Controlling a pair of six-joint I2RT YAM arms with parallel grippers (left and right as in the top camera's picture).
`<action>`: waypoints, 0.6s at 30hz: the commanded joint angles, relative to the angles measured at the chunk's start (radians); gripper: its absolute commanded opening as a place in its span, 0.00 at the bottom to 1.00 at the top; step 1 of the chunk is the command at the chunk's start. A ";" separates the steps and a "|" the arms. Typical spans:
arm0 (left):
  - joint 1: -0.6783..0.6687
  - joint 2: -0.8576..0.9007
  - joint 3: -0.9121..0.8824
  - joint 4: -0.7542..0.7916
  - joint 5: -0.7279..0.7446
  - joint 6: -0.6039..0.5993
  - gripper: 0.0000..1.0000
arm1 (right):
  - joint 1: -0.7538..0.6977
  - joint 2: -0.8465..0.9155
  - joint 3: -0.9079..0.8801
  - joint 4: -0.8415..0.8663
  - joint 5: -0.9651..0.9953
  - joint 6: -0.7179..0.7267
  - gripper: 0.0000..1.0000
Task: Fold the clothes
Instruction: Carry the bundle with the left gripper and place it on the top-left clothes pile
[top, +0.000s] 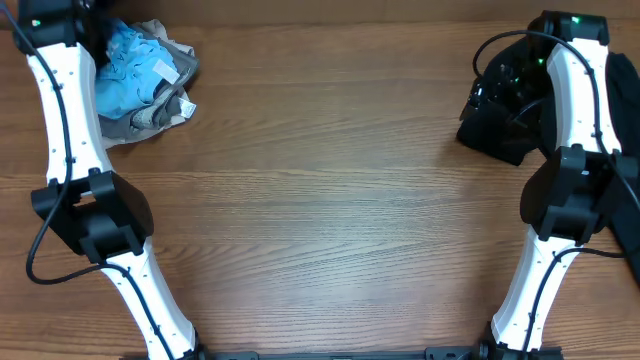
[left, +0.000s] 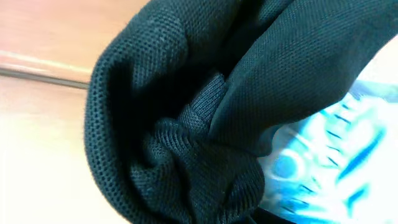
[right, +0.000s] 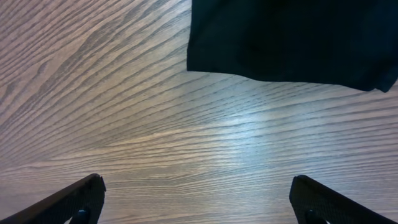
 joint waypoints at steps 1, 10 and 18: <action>-0.014 0.016 -0.051 -0.012 0.072 0.018 0.04 | 0.007 -0.032 0.026 0.006 -0.004 0.007 0.99; -0.072 0.017 -0.159 -0.135 0.246 -0.035 0.62 | 0.007 -0.032 0.026 0.015 0.000 0.007 0.99; -0.146 0.017 -0.160 -0.207 0.627 -0.083 1.00 | 0.007 -0.032 0.026 0.019 0.000 0.007 0.99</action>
